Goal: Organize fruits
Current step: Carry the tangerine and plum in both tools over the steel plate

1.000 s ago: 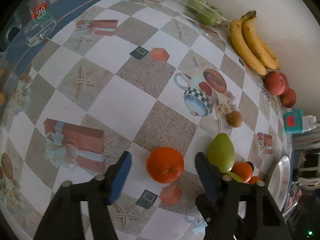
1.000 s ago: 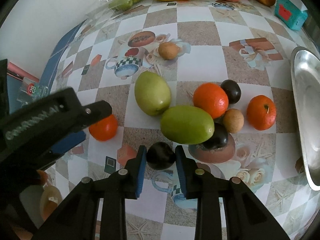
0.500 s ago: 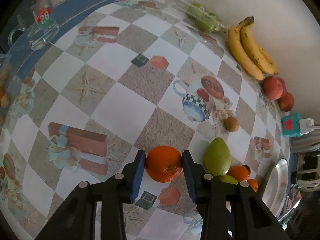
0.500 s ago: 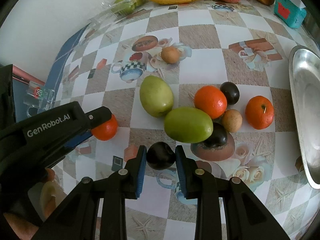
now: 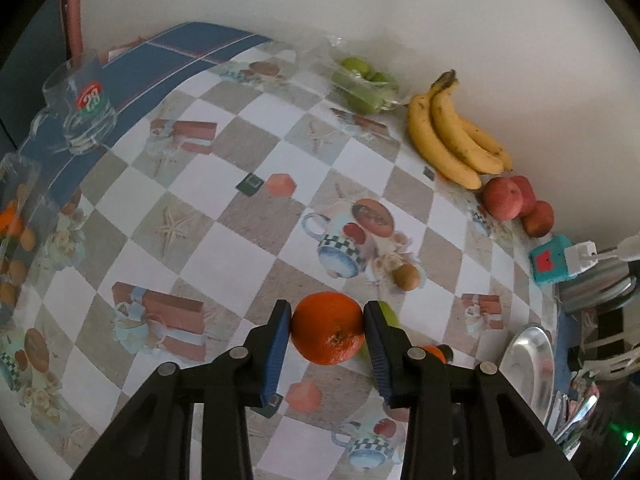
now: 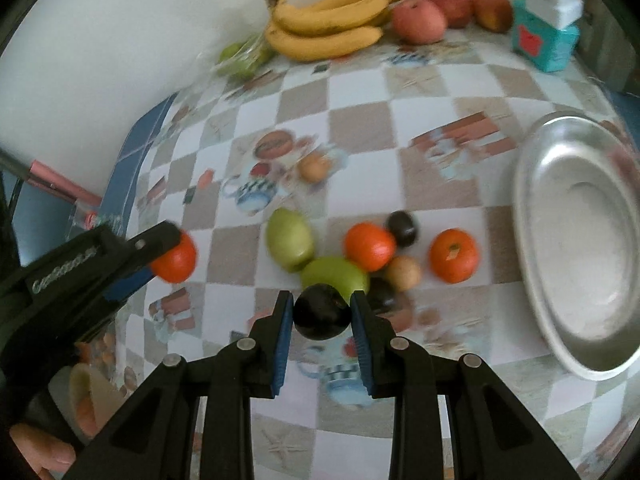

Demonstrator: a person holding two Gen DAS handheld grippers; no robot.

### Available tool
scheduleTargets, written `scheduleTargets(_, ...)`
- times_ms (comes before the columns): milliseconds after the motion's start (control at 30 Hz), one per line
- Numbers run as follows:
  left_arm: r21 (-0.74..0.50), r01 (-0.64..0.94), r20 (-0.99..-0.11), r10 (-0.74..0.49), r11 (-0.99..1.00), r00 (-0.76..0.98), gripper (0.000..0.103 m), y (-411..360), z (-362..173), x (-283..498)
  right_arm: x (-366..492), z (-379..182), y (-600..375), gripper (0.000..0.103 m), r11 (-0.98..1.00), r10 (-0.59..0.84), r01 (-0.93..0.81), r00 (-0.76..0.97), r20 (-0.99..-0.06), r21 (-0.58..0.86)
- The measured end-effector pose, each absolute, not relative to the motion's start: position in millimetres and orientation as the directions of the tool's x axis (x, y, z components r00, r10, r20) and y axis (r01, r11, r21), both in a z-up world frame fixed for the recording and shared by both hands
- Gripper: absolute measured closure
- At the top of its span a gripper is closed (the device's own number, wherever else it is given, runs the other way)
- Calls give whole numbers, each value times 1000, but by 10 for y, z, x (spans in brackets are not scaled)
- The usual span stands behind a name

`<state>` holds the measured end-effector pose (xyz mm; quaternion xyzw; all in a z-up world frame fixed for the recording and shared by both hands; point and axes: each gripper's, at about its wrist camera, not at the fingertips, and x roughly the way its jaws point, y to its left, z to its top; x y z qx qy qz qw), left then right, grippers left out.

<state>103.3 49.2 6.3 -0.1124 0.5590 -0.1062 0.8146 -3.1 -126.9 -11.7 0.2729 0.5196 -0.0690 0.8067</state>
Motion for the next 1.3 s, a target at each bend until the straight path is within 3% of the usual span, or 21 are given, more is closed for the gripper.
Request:
scheduleTargets(400,-310,195,-883,-358,930,303,63,-103,122,788,-497,-149,-2310,73,730,-8,617,438,-899,294)
scheduleTargets(833,-361,503,-858,-491,785,150,63,-1238,178,180,-1053,-215,-3163,73,560,-125,778,418,-900,284)
scheduleTargets(1300,-241,652,-890,-432,719,147,63,-2163,-194,121,-945,-365,-3411,72,554,-163,784,431,-887,279)
